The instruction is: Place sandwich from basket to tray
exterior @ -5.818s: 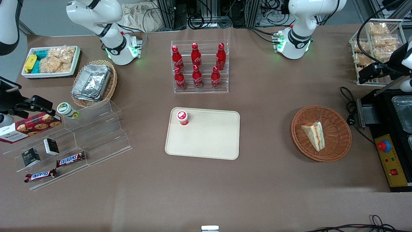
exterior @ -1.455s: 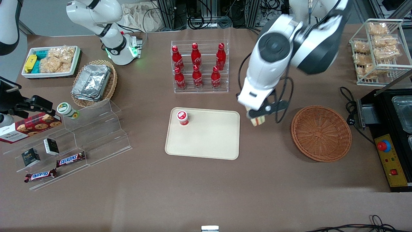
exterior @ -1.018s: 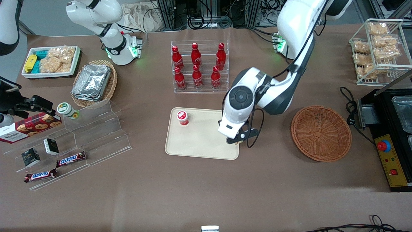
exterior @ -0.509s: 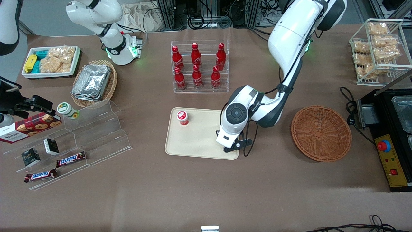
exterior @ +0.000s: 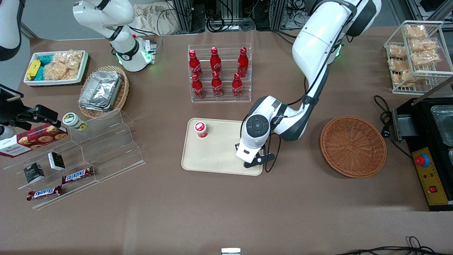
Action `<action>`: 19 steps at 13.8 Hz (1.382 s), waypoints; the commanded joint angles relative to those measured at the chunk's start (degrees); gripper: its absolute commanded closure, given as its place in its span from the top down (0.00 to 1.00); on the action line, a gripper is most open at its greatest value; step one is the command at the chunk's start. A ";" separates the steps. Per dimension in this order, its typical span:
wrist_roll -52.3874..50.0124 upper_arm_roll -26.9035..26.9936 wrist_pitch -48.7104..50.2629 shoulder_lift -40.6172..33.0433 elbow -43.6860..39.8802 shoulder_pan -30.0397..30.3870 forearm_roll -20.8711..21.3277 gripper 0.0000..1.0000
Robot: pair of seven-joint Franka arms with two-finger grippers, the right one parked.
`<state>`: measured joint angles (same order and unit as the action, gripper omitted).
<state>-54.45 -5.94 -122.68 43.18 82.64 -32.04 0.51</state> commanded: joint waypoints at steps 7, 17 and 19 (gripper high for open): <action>-6.62 2.50 8.40 -11.52 -0.99 0.48 -0.34 1.00; 4.93 3.04 27.30 -32.71 0.85 15.40 2.21 1.00; 13.27 2.95 28.89 -35.52 1.91 19.97 2.21 1.00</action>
<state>-47.80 -2.28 -94.93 11.37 81.50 -15.96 2.21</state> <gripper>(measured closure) 0.000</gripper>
